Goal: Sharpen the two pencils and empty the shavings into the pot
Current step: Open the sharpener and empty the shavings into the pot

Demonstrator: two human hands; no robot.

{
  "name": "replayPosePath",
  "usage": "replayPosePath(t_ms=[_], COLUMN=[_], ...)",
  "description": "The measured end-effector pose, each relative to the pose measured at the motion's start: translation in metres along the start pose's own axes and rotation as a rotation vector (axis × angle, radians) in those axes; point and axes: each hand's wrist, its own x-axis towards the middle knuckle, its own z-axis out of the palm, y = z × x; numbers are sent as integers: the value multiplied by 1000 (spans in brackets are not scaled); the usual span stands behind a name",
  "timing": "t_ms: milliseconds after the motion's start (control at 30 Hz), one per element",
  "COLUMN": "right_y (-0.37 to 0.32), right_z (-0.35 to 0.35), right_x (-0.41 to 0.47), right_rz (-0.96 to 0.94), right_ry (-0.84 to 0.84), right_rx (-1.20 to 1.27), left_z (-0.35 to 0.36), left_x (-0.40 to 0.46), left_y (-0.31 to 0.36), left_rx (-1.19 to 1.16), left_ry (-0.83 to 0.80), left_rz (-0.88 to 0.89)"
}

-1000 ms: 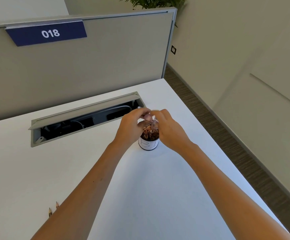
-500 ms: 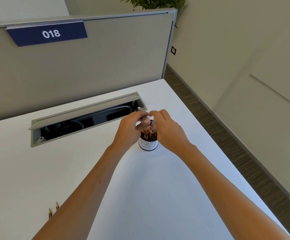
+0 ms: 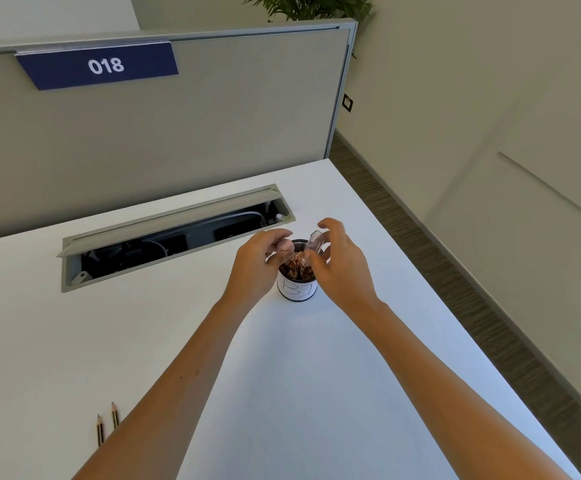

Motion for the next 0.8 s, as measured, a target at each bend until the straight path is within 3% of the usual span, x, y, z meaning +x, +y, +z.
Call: replayPosePath(t_ms=[167,367,633,800], right_y=[-9,-16,-29,-44], right_z=[-5,-4,-19,-27], right_x=[-7,-37,-71,-96], right_rz=[318,383,327,427], right_ry=[97,100,-43,-79], right_rx=[484,675,637,716], left_z=[-3,-11,-31,-48], left_x=[-11,-36,-72,-100], left_y=[-1,2,19,20], left_rx=[-313,-627,-536,-402], left_ry=[-92,-142,-182,-191], left_rz=[-208,-337,-292,-204])
